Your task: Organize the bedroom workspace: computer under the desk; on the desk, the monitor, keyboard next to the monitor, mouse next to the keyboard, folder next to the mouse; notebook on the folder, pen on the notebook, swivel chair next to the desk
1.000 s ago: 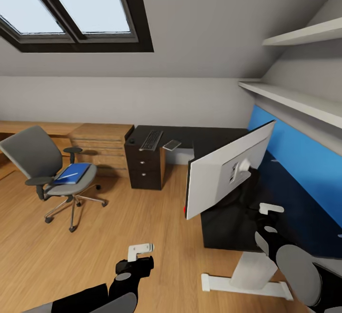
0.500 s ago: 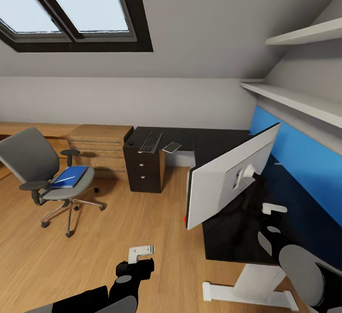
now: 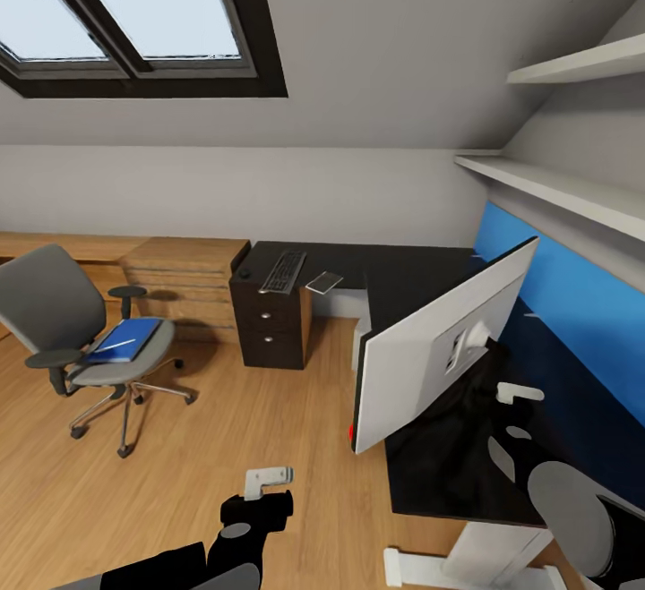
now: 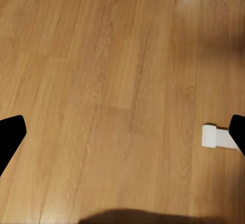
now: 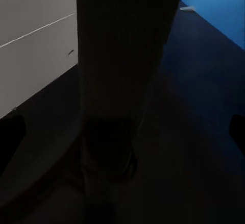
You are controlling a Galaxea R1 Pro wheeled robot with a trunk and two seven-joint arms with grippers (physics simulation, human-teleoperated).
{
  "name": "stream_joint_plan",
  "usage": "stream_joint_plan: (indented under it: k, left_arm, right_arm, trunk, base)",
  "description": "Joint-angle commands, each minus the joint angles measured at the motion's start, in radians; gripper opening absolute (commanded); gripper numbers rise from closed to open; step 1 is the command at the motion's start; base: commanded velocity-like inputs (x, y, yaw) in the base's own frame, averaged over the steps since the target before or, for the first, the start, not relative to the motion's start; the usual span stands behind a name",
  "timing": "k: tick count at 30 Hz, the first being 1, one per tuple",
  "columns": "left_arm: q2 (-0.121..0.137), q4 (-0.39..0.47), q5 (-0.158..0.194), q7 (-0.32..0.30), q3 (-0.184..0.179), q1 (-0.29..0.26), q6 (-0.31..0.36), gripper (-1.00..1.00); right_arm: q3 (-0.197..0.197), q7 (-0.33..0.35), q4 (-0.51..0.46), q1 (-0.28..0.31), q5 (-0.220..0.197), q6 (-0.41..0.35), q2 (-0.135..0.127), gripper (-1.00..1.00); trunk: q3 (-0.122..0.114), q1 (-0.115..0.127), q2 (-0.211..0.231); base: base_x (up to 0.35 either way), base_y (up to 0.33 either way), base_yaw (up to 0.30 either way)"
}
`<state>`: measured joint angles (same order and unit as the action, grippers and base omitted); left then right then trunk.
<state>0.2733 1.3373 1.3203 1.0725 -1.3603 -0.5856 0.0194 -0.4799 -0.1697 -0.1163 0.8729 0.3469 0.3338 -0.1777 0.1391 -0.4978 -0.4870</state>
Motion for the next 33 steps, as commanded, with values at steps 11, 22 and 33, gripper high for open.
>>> stream_joint_plan:
  k: [11, 22, 33]
  left_arm:
    - [-0.002, 0.000, 0.004, 0.004, -0.003, -0.002, 0.002, 1.00]
    - [-0.014, -0.001, 0.004, 0.006, -0.023, -0.002, 0.003, 1.00]
    - [-0.014, -0.003, 0.004, 0.006, -0.025, -0.002, 0.002, 1.00]
  right_arm:
    - [-0.006, -0.004, 0.001, 0.001, 0.011, 0.004, 0.000, 1.00]
    - [-0.006, -0.004, 0.001, 0.001, 0.011, 0.004, -0.007, 1.00]
    - [-0.006, -0.005, 0.000, 0.001, 0.011, 0.005, -0.005, -1.00]
  trunk:
    - [0.002, -0.001, -0.002]
    - [0.002, -0.001, -0.002]
    - [0.002, -0.001, -0.002]
  base:
    - [0.085, -0.011, 0.000]
    - [0.086, -0.083, 0.000]
    - [0.002, -0.002, 0.000]
